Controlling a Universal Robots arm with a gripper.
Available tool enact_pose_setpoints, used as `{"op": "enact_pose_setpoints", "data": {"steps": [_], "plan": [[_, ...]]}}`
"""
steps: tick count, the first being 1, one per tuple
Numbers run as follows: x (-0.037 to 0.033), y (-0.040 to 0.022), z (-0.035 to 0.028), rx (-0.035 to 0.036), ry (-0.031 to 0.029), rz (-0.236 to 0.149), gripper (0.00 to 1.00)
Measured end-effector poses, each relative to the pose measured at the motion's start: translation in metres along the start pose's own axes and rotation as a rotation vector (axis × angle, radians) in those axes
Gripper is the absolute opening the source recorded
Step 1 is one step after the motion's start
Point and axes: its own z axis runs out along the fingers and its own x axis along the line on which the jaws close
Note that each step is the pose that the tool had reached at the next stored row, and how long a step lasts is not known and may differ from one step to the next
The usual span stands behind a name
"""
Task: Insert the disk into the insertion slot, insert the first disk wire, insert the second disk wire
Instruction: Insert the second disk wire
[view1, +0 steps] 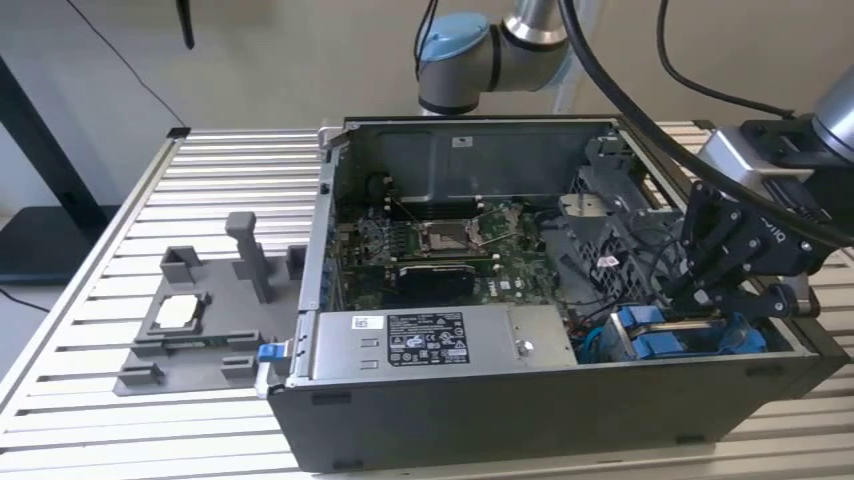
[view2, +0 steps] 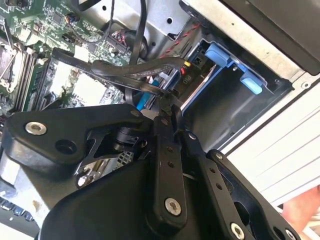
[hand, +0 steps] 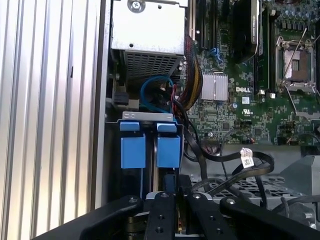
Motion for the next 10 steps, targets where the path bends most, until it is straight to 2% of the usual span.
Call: {"op": "enact_pose_setpoints", "data": {"steps": [10], "plan": [[-0.0001, -0.0019, 0.0022, 0.0016, -0.0014, 0.011, 0.16]]}}
